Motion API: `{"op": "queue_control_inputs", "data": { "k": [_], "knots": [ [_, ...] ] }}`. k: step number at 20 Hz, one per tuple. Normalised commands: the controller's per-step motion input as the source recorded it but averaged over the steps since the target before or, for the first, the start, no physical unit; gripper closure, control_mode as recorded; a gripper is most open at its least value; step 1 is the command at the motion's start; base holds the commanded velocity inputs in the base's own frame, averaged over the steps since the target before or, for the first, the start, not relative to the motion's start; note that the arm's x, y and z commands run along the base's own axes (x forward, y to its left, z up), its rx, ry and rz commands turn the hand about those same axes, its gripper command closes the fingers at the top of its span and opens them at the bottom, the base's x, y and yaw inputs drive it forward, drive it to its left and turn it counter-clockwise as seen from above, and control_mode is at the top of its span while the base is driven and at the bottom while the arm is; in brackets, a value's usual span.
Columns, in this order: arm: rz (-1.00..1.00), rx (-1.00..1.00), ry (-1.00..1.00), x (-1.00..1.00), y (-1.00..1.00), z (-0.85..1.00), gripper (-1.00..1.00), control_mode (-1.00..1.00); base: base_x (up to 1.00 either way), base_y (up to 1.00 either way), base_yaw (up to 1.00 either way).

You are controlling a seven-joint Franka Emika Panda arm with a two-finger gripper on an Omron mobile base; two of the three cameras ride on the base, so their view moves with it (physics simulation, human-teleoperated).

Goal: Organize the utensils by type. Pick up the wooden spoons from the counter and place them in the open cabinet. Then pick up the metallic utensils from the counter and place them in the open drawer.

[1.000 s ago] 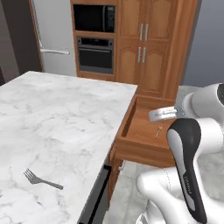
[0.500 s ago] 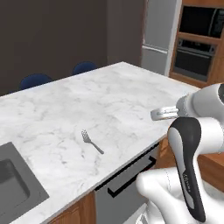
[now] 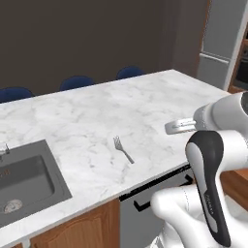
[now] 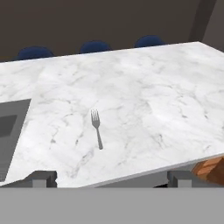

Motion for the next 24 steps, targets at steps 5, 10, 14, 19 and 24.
{"op": "queue_control_inputs", "data": {
  "k": [5,10,14,19,24],
  "knots": [
    [0.0,0.0,0.0,0.0,0.0,0.0,-1.0,1.0,0.13,0.0,0.14],
    [0.0,0.0,0.0,0.0,0.0,0.0,-1.0,1.0,0.08,0.0,0.11],
    [0.0,0.0,0.0,0.0,0.0,0.0,-1.0,1.0,0.17,0.0,0.07],
    [0.0,-0.01,0.06,0.06,0.0,-0.06,-1.0,-1.0,0.2,0.0,0.03],
    [0.0,-0.07,0.35,0.48,0.03,-0.39,-1.0,-1.0,0.0,0.0,0.0]
  ]
}}
